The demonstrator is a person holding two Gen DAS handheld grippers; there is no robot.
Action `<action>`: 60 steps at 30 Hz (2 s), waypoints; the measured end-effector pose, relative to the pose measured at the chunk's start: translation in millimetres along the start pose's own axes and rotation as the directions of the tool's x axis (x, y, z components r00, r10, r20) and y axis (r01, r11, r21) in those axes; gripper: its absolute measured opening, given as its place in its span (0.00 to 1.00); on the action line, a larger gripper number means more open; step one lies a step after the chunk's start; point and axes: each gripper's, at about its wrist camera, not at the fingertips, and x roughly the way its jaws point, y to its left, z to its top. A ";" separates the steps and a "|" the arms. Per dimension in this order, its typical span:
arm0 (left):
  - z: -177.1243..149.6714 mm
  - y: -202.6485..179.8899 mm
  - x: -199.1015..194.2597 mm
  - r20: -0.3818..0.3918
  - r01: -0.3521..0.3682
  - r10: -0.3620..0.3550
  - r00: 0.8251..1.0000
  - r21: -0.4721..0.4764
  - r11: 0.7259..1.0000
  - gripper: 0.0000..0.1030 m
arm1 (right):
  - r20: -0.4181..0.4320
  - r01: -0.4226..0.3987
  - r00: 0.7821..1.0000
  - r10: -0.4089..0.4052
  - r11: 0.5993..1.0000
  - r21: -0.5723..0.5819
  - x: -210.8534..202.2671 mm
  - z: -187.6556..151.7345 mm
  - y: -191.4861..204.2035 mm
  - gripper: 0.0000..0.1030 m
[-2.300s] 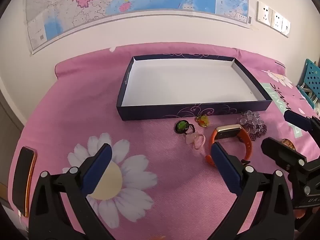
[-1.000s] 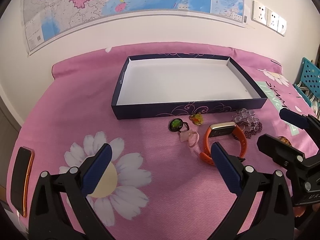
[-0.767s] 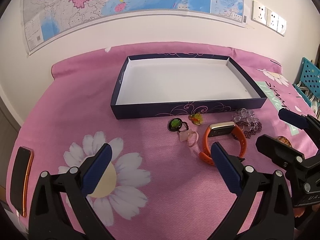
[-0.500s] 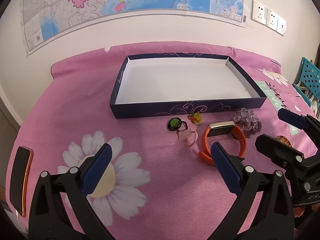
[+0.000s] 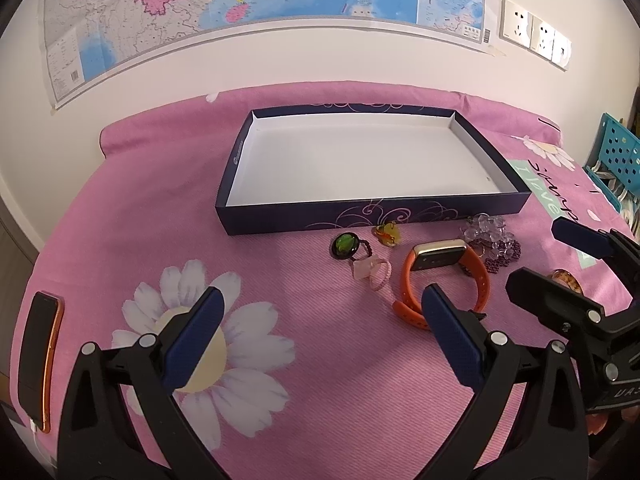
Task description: Organize jewelry
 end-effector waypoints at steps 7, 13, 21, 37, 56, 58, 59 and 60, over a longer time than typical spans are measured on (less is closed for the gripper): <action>-0.9 -1.2 0.5 -0.005 0.004 -0.004 1.000 -0.001 1.000 0.95 | -0.003 -0.003 1.000 0.003 1.000 0.003 0.7 -0.1 -0.1 0.94; -0.1 0.7 1.7 -0.008 0.007 -0.007 1.000 -0.001 1.000 0.95 | -0.006 -0.006 1.000 0.006 1.000 0.003 1.6 -0.6 0.4 0.94; -1.5 0.2 2.4 -0.011 0.011 -0.011 1.000 0.000 1.000 0.95 | -0.008 -0.008 1.000 0.008 1.000 0.004 2.4 -0.7 0.0 0.94; -2.7 -2.7 2.9 -0.016 0.013 -0.013 1.000 0.001 1.000 0.95 | -0.012 -0.014 1.000 0.014 1.000 0.010 3.9 -1.8 -0.1 0.94; -3.1 -2.3 4.5 -0.025 0.019 -0.019 1.000 -0.001 1.000 0.94 | -0.016 -0.019 1.000 0.020 1.000 0.015 5.0 -1.8 -0.5 0.94; -2.9 -1.4 4.6 -0.026 0.019 -0.019 0.999 -0.001 1.000 0.94 | -0.016 -0.019 1.000 0.020 1.000 0.015 5.1 -1.9 -0.6 0.94; -3.0 -1.4 4.6 -0.026 0.019 -0.019 0.999 -0.001 1.000 0.94 | -0.016 -0.019 1.000 0.020 1.000 0.015 5.2 -2.2 -0.4 0.94; -3.0 -1.4 4.6 -0.026 0.019 -0.019 0.999 -0.002 1.000 0.94 | -0.016 -0.019 1.000 0.020 1.000 0.015 5.2 -2.0 -0.8 0.94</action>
